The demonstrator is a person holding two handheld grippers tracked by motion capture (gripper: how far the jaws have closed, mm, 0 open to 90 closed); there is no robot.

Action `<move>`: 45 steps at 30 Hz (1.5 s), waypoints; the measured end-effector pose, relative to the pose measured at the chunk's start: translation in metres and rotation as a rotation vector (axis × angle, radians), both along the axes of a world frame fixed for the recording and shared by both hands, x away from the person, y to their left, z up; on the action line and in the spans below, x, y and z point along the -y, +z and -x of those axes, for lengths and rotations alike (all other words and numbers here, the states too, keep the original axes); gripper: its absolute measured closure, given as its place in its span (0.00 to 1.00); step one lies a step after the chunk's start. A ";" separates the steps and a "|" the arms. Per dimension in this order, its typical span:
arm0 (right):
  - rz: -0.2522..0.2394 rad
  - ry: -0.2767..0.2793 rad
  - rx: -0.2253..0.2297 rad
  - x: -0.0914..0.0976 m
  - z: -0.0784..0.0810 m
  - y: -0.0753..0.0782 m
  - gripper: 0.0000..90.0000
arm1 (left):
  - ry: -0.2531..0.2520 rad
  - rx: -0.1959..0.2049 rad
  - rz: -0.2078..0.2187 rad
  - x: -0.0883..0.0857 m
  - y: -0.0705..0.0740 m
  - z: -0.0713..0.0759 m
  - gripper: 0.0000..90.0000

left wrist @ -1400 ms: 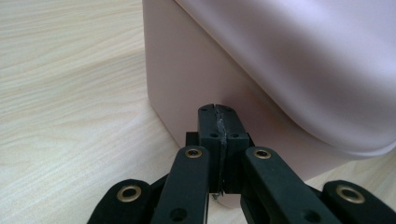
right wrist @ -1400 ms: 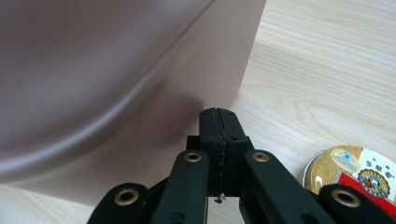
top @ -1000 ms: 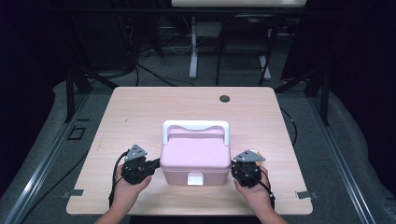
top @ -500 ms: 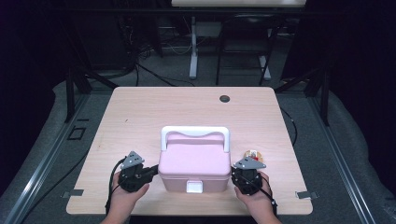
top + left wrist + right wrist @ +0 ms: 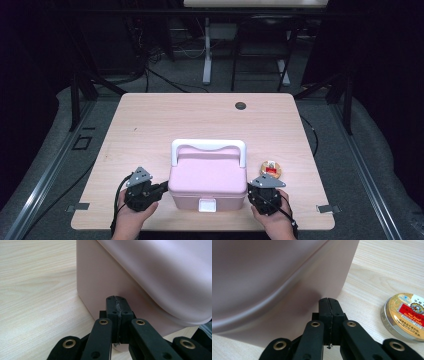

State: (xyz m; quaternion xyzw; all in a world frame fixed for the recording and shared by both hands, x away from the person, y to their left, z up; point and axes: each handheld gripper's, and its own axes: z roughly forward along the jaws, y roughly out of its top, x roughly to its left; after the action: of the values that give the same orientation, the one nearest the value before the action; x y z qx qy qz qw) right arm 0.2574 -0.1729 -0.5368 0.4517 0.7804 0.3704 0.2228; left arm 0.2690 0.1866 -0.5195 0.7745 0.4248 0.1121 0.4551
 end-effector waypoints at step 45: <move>-0.099 0.083 -0.050 0.039 -0.015 0.042 0.66 | -0.035 -0.009 0.055 -0.033 0.040 -0.016 0.65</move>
State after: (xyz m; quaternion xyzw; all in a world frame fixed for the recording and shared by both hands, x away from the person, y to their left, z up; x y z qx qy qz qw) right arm 0.2728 -0.2119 -0.4948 0.4384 0.7845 0.4064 0.1652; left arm 0.2846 0.2195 -0.4799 0.7694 0.4163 0.0891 0.4762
